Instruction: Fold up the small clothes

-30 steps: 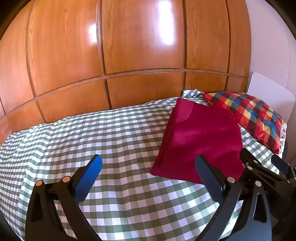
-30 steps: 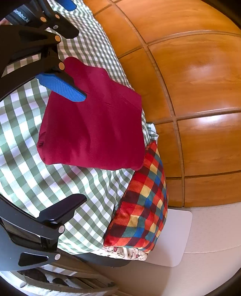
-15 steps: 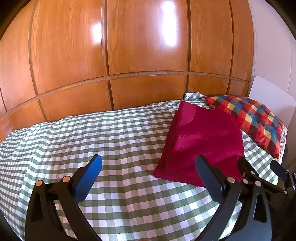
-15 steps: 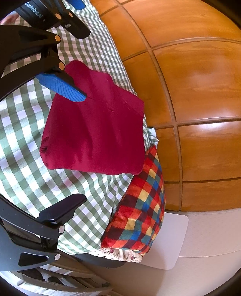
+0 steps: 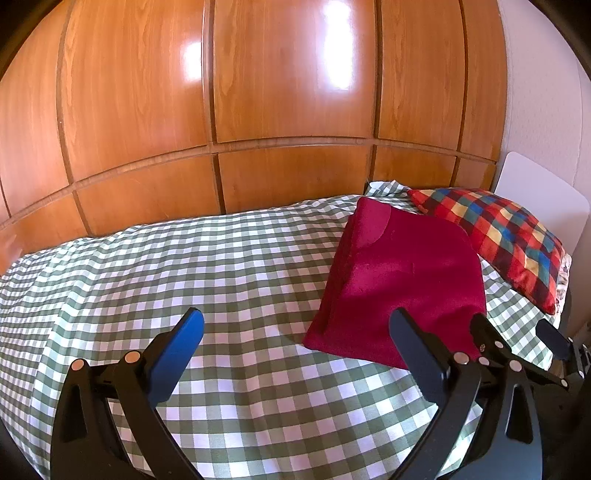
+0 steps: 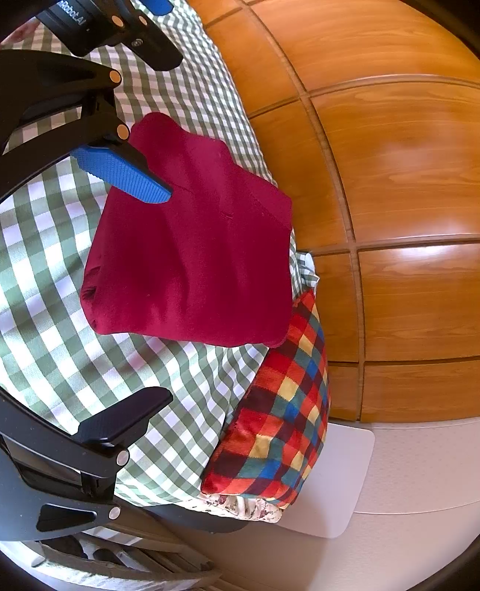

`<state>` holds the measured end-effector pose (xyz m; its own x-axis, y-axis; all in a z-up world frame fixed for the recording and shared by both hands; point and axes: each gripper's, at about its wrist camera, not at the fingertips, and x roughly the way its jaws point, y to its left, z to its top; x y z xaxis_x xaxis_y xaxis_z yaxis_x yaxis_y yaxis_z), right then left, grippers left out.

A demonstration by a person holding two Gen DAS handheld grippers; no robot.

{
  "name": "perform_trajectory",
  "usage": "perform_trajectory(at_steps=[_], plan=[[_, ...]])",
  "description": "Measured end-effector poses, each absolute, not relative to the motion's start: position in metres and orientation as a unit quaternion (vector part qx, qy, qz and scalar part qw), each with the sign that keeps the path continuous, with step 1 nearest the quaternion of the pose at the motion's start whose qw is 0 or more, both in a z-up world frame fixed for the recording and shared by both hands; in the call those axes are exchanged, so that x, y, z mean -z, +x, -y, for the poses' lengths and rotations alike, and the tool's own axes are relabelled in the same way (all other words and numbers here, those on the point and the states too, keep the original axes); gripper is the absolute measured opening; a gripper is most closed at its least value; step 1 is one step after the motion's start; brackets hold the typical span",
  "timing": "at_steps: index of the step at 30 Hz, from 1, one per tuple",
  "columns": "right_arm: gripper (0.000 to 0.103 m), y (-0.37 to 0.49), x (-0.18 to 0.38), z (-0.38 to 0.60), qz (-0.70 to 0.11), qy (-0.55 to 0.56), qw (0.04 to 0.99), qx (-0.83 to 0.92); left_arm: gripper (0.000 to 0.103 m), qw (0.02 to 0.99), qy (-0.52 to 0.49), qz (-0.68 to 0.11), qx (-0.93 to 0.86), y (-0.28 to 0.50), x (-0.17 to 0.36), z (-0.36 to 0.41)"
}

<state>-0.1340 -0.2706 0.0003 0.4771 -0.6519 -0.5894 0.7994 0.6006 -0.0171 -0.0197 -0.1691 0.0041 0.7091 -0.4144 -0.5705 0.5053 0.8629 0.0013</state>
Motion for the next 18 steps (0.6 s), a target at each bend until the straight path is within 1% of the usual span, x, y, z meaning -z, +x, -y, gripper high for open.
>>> perform_trajectory(at_steps=[7, 13, 18], plan=[[0.099, -0.133, 0.003, 0.272, -0.289, 0.131, 0.848, 0.425, 0.100, 0.918, 0.066, -0.290, 0.262, -0.019, 0.000, 0.168], [0.099, -0.134, 0.002, 0.278, -0.288, 0.126, 0.851, 0.421, 0.100, 0.916, 0.079, -0.302, 0.253, -0.015, 0.009, 0.167], [0.099, -0.156, -0.012, 0.320, -0.268, 0.146, 0.837, 0.455, 0.100, 0.915, 0.093, -0.316, 0.234, -0.008, 0.024, 0.159]])
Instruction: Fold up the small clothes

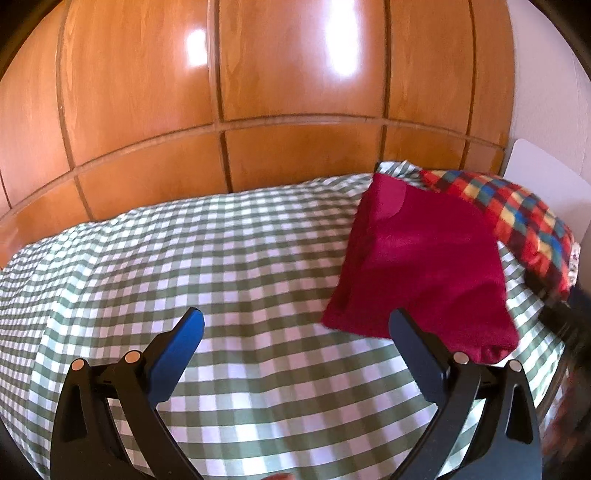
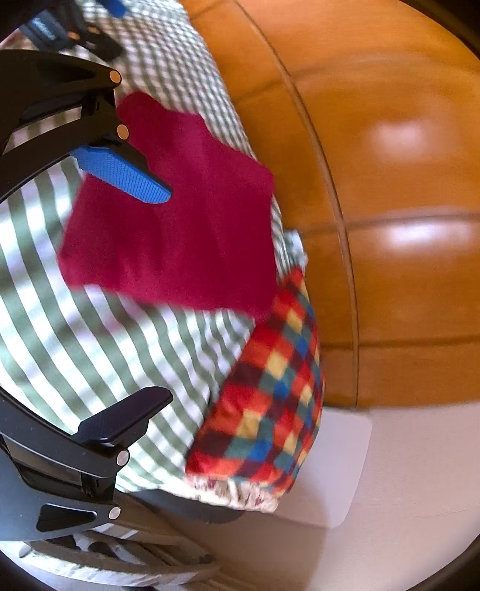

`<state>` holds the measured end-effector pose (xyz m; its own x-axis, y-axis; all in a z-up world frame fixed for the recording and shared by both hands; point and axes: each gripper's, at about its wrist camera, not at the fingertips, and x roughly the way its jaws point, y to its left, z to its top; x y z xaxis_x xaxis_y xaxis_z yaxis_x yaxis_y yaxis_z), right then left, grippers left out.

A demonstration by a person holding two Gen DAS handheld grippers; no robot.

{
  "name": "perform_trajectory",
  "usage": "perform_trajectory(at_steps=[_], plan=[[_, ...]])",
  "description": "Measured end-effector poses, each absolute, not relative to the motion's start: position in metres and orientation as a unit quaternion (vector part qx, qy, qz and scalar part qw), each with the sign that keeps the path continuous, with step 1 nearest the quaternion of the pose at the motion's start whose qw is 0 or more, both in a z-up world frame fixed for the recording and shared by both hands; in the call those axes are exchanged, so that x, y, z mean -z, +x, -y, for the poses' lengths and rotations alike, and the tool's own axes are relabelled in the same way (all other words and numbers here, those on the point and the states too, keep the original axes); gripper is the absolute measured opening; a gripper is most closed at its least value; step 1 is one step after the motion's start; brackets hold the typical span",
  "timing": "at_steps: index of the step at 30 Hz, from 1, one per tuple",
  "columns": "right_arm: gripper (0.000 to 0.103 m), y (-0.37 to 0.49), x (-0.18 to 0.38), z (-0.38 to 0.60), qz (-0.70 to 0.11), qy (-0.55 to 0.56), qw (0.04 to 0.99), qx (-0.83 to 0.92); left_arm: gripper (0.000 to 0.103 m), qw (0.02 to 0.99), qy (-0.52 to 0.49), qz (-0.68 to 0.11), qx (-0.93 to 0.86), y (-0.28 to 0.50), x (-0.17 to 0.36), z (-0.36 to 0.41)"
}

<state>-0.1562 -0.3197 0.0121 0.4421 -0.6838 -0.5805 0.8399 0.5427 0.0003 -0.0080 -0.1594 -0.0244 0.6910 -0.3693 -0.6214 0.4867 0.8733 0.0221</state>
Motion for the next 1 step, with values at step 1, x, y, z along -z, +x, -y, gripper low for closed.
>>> perform_trajectory(at_steps=[1], plan=[[0.099, -0.1599, -0.0121, 0.3311, -0.268, 0.153, 0.830, 0.464, 0.100, 0.914, 0.093, -0.319, 0.231, -0.0063, 0.0270, 0.1572]])
